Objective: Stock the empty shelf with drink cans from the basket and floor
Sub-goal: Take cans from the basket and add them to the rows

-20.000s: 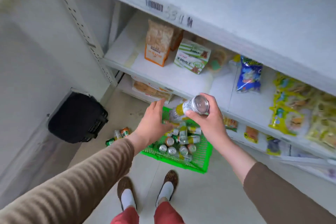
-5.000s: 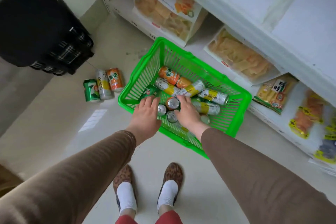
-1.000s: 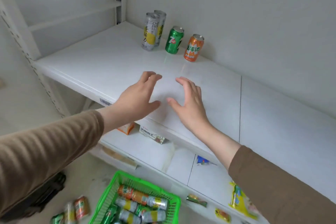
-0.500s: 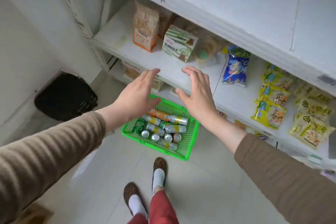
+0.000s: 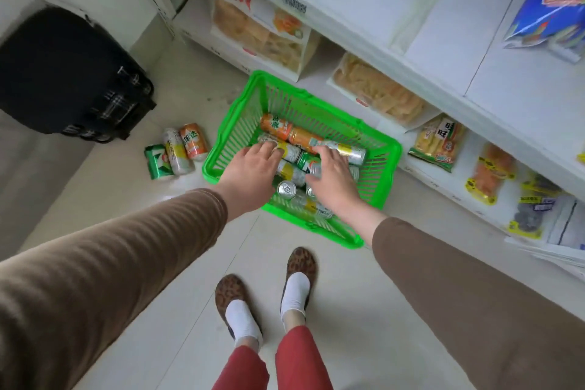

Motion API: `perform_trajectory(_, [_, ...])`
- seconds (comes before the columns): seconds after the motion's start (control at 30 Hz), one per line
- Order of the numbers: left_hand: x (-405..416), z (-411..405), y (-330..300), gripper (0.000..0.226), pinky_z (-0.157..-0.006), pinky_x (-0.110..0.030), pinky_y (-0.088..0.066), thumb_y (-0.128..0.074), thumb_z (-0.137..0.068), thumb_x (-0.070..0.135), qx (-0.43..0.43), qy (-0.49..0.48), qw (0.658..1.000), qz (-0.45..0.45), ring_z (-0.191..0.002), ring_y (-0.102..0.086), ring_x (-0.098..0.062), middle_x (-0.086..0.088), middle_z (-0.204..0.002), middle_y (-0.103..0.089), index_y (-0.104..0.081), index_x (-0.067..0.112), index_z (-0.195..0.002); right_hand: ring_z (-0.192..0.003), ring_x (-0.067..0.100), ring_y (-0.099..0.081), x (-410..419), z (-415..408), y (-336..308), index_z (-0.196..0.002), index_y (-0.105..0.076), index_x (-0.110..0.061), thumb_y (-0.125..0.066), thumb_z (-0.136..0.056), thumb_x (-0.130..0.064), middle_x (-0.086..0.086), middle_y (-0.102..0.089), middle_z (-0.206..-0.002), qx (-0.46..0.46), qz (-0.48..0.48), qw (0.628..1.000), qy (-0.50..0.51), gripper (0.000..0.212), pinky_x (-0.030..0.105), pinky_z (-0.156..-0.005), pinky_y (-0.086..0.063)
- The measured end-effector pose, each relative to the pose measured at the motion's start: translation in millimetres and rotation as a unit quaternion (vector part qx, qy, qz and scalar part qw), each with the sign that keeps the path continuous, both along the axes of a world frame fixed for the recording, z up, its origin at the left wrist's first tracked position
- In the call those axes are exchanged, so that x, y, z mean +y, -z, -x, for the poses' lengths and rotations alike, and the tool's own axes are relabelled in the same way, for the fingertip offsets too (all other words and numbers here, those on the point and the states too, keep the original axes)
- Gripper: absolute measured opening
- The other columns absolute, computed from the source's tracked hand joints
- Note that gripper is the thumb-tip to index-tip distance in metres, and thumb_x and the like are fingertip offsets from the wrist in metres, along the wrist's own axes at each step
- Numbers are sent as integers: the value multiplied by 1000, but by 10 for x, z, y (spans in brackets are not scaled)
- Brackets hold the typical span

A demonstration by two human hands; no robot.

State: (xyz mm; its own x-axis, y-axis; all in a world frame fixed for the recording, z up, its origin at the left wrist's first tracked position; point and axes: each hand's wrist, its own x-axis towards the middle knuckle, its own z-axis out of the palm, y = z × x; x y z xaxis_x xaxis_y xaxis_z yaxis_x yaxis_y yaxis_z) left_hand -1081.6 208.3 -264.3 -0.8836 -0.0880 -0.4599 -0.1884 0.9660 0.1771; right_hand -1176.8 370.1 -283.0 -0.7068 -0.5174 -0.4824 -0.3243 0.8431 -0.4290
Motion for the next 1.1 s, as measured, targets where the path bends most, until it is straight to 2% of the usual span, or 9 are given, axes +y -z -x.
perform_trajectory(0.2, [57, 11, 948, 73, -119, -46, -20, -52, -91, 27, -68, 44, 996, 34, -146, -20, -28, -9, -159, -20, -17, 14, -154, -134, 35, -45, -86, -206, 1189, -145, -39, -16, -68, -94, -25, 11, -45, -145, -81, -70, 994, -14, 59, 45, -107, -40])
perform_trajectory(0.37, [69, 31, 1446, 68, -116, -45, -26, -52, -92, 30, -70, 49, 995, 41, -143, -26, -28, -9, -157, -24, -22, 14, -151, -132, 41, -49, -200, -349, 1850, -151, -33, -19, -70, -93, -30, 15, -31, -155, -147, -120, 982, 8, 70, 47, -102, -46])
perform_trajectory(0.5, [45, -18, 1637, 70, -117, -44, -25, -54, -92, 33, -73, 14, 997, 18, -143, -26, -27, -8, -158, -23, -21, 15, -152, -122, 43, -57, -273, -428, 2097, -147, -38, -19, -70, -93, -23, 16, -42, -146, -121, -124, 985, 9, 62, 46, -96, -49])
perform_trajectory(0.6, [19, -66, 1562, 69, -114, -42, -27, -56, -92, 33, -63, -6, 998, 12, -141, -29, -26, -7, -156, -26, -24, 16, -150, -113, 41, -61, -284, -400, 2021, -135, -45, -18, -71, -91, -20, 15, -58, -127, -91, -113, 989, 13, 51, 43, -87, -51])
perform_trajectory(0.7, [-38, -95, 1264, 70, -112, -42, -29, -57, -90, 33, -60, -21, 998, 8, -140, -30, -26, -7, -154, -27, -25, 17, -150, -107, 32, -64, -245, -264, 1606, -126, -51, -25, -75, -86, -34, 6, -66, -118, -82, -97, 990, 63, 48, 37, -80, -51])
perform_trajectory(0.83, [-135, -48, 490, 74, -111, -41, -31, -60, -88, 30, -42, -61, 997, -9, -137, -33, -26, -6, -152, -31, -24, 16, -151, -91, 22, -61, -121, -59, 604, -111, -51, -33, -76, -80, -41, -5, -66, -105, -77, 3, 990, 121, 41, 33, -71, -44])
perform_trajectory(0.9, [-195, 5, -58, 74, -110, -42, -32, -61, -86, 31, -19, -79, 997, -15, -136, -35, -26, -6, -150, -33, -25, 16, -150, -90, 22, -64, -90, 52, -59, -111, -51, -33, -76, -77, -41, -7, -67, -102, -69, 49, 987, 136, 43, 35, -74, -48])
perform_trajectory(1.0, [-296, 97, -1011, 75, -108, -41, -33, -62, -84, 29, 31, -93, 995, -20, -136, -35, -27, -7, -151, -33, -26, 15, -150, -89, 20, -63, -137, 225, -1180, -110, -53, -31, -78, -76, -39, -7, -68, -99, -34, 105, 983, 148, 43, 32, -72, -45])
perform_trajectory(1.1, [-403, 167, -2053, 76, -107, -40, -33, -62, -84, 27, 101, -91, 990, -23, -136, -36, -28, -8, -149, -35, -27, 13, -149, -90, 19, -64, -260, 344, -2369, -108, -52, -32, -79, -75, -40, -8, -68, -98, 13, 172, 971, 167, 42, 34, -76, -48])
